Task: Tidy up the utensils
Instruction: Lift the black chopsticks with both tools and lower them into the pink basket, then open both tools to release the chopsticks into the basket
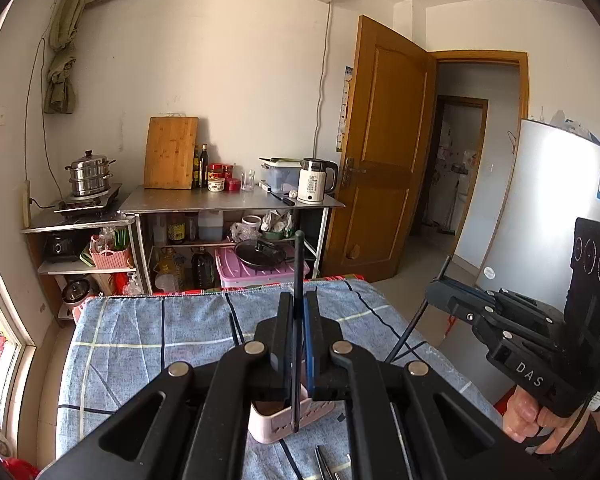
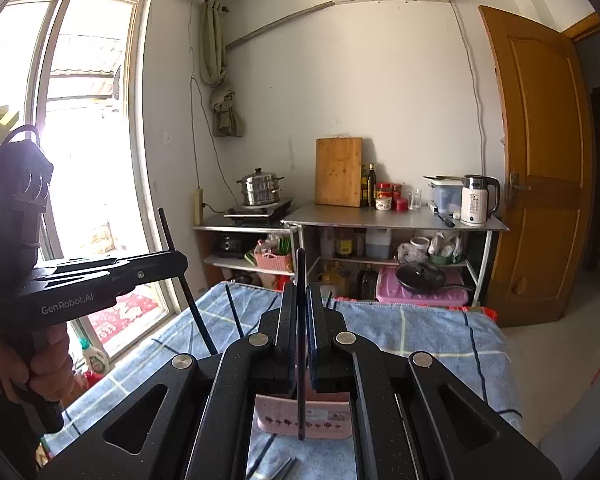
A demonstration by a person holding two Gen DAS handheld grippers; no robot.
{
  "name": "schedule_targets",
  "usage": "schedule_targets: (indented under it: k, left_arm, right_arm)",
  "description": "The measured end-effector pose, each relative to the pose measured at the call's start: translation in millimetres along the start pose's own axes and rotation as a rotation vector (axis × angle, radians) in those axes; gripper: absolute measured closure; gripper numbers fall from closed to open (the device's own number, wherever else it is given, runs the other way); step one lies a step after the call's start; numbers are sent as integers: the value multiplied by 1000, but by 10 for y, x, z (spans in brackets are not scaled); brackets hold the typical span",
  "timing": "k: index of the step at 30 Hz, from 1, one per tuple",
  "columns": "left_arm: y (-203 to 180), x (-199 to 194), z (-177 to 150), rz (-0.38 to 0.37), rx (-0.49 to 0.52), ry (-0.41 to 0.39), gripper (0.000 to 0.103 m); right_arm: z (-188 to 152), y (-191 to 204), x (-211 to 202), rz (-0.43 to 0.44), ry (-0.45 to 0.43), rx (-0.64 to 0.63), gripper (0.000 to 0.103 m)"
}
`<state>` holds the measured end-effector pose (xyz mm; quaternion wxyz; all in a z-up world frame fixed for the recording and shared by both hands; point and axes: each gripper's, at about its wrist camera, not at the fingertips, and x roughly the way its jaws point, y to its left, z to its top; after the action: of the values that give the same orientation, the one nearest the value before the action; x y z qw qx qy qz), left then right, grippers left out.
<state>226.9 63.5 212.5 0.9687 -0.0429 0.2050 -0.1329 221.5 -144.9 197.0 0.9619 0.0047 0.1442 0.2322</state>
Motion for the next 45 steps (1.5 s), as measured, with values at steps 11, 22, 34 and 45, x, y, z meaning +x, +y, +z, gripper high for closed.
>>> schedule_targets:
  k: [11,22,34,45]
  left_arm:
    - [187,254,77,43,-18,-21,98]
    - [351,632,-253,43,-50,76,98]
    - [443,802,-582,71,-78,139,97]
    - [402,618,-597,118,-61,87,67]
  right_arm:
    - [123,64,365,24,-46,30,99]
    - [-260,-27,763,18,66,54,99]
    - [-495,-106,920,-3,170,62,99]
    - [-474,-235,716,-27,149,84,88]
